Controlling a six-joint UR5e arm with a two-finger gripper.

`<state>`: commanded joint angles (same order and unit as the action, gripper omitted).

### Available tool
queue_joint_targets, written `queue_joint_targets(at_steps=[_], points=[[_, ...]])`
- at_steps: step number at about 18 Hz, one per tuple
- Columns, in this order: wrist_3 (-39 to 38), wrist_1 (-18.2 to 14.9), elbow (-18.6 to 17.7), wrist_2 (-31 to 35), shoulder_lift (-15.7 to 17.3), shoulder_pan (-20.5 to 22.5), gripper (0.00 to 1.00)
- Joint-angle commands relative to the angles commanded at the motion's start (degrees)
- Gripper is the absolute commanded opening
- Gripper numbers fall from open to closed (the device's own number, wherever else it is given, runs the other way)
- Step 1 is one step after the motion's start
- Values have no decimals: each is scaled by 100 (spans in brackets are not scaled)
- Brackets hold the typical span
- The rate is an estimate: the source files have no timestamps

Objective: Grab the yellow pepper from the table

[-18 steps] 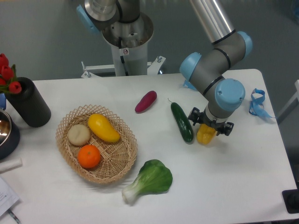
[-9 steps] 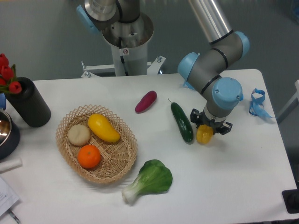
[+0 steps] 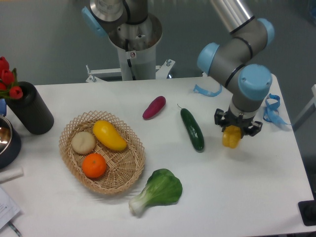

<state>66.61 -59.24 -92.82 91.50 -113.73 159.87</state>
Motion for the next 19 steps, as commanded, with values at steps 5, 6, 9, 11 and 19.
queue_joint_targets(at_steps=[5,6,9,11,19], points=[[352,-438,342,-202,114,228,32],[361,-657,526,-316,114,255,32],[439,-887,799,-343,106,290,32],[720,-1010,914,-343,105,299,32],[1064,-1125,932,-317,158,405,32]])
